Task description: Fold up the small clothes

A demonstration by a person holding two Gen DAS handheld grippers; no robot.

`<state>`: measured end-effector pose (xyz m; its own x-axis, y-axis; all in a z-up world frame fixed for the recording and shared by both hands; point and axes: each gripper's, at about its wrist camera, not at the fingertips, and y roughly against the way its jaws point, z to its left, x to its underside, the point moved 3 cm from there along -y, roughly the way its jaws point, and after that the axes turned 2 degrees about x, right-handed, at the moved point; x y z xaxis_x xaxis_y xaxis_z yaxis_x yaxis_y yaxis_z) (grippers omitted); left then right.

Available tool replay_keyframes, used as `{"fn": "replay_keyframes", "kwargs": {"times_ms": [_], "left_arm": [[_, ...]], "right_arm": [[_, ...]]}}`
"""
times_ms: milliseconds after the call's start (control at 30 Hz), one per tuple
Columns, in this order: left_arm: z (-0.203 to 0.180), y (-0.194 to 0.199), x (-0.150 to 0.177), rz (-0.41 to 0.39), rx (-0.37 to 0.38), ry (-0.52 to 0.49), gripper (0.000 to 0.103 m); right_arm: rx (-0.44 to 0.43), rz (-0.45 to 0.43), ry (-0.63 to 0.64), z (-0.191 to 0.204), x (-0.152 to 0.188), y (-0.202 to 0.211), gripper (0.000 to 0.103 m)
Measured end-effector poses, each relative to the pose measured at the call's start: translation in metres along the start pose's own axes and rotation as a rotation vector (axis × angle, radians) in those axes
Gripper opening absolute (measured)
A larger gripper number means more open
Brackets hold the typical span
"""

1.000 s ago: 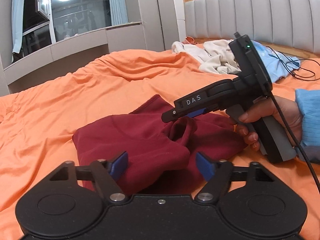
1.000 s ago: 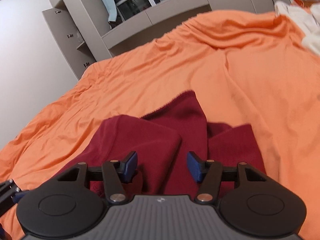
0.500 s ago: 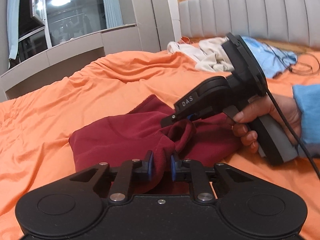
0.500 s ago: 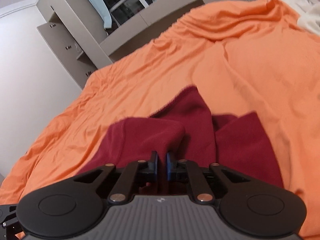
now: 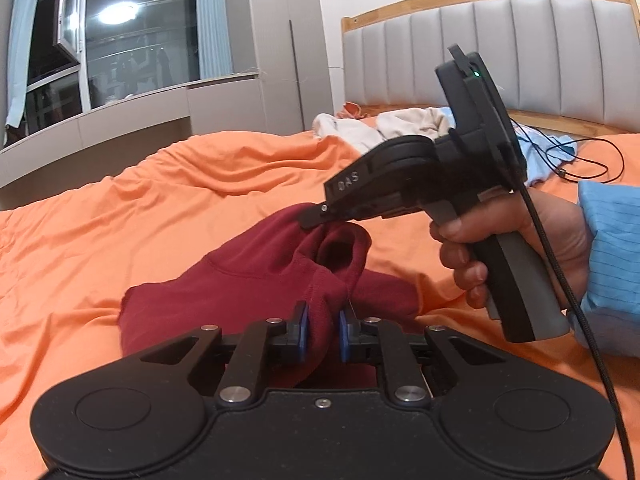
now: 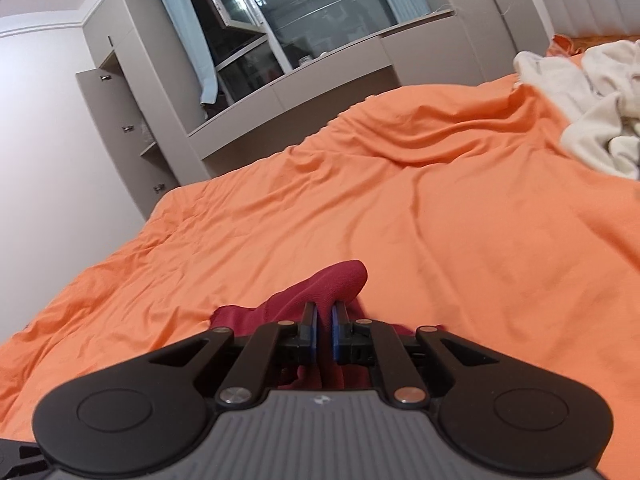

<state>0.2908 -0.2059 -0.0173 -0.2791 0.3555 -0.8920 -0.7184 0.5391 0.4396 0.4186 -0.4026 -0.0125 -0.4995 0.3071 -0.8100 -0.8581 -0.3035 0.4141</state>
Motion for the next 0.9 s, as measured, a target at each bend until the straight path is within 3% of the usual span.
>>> {"fn": "replay_keyframes", "kwargs": {"times_ms": [367,900], "left_arm": [[-0.023,-0.022,0.0,0.02,0.038,-0.04,0.016],[-0.026,-0.036,0.006,0.044,0.067,-0.053,0.016]], "right_arm": [[0.073,0.039,-0.023,-0.023,0.005,0.005,0.008],[0.148,0.093,-0.009,-0.028,0.014,0.002,0.008]]}}
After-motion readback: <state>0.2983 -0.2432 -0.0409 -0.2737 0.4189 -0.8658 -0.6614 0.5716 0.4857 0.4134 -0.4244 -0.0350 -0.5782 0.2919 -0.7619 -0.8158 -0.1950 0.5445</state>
